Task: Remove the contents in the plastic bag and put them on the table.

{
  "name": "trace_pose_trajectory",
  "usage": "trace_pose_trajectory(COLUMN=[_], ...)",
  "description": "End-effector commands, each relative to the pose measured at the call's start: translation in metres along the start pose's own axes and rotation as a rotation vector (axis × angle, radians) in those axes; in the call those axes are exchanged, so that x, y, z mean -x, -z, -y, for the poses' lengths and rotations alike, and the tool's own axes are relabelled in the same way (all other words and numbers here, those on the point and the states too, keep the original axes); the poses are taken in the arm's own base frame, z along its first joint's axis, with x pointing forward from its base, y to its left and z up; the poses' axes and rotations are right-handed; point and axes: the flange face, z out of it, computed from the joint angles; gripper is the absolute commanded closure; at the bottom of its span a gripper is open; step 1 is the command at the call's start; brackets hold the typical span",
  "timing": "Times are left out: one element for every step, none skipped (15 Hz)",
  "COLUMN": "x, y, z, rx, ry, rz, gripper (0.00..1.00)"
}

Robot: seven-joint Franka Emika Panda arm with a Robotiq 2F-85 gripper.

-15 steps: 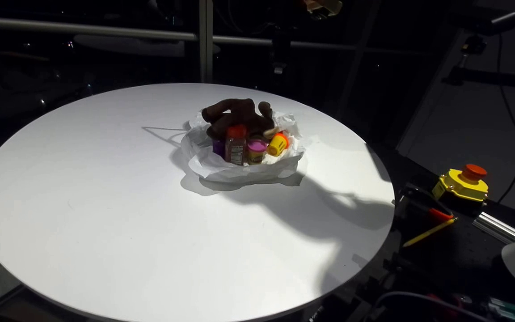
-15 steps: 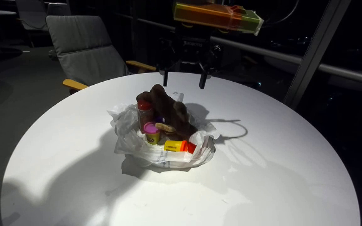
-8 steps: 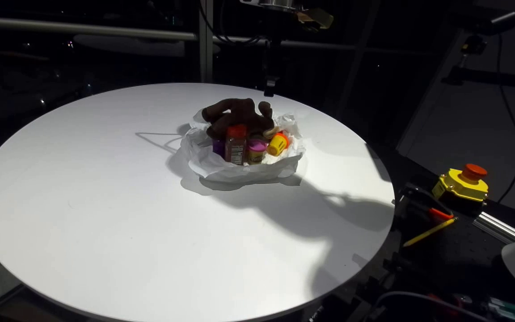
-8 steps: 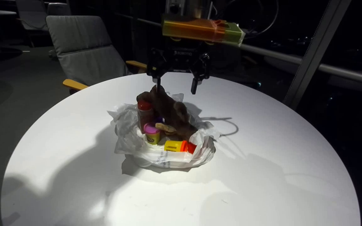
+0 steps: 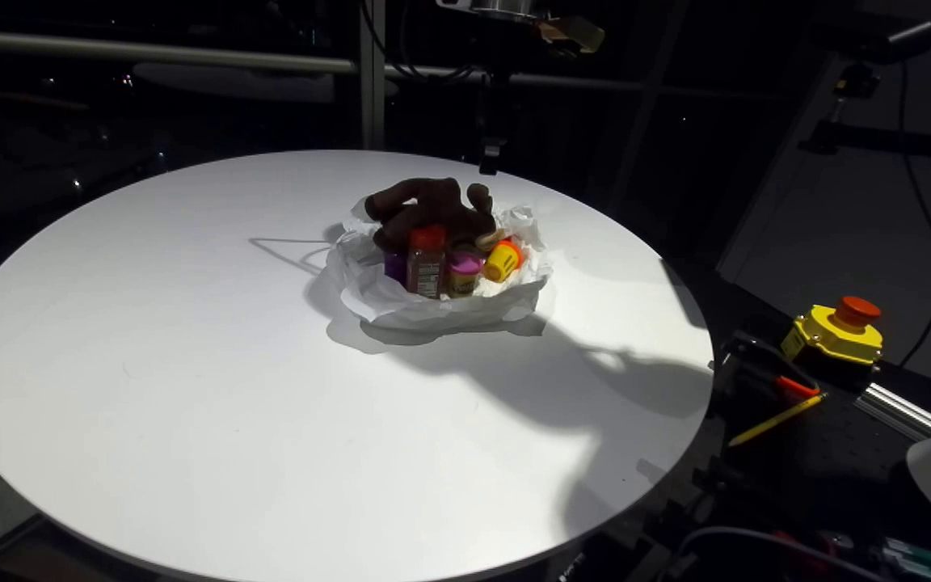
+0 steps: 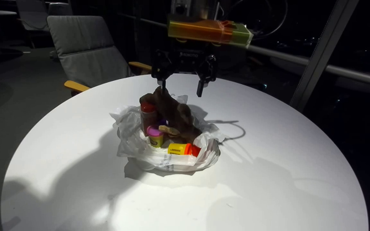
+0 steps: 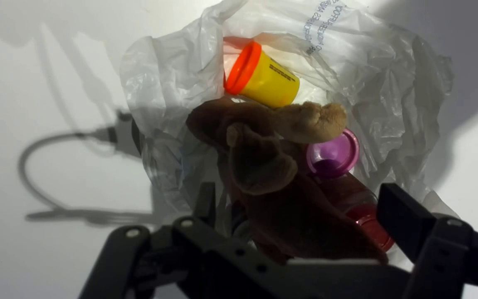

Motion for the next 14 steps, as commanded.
trace_pose_trajectory(x=[0.0, 0.0, -0.01, -0.016, -0.027, -0.035, -0.043, -0.051, -0.059, -0.064, -0.067, -0.069, -0.069, -0.069], y=[0.0, 0.0, -0.001, -0.001, -0.006, -0.011, -0.02, -0.025, -0.036, -0.043, -0.049, -0.052, -0.056, -0.057], z=[0.0, 0.0, 0.009, 0.012, 0.019, 0.026, 0.034, 0.042, 0.046, 0.049, 0.05, 0.051, 0.051, 0.05], rx=[0.0, 0.0, 0.015, 0.016, 0.011, 0.013, 0.001, -0.005, 0.006, 0.008, 0.015, 0.012, 0.015, 0.023], ry=[0.0, 0.0, 0.034, 0.054, 0.09, 0.116, 0.156, 0.187, 0.202, 0.207, 0.208, 0.216, 0.22, 0.218], rz=[0.0, 0.0, -0.021, -0.028, -0.031, -0.033, -0.032, -0.035, -0.032, -0.029, -0.03, -0.035, -0.037, -0.04], gripper=[0.0, 0.0, 0.0, 0.0, 0.0, 0.0, 0.0, 0.0, 0.0, 0.0, 0.0, 0.03, 0.26, 0.27])
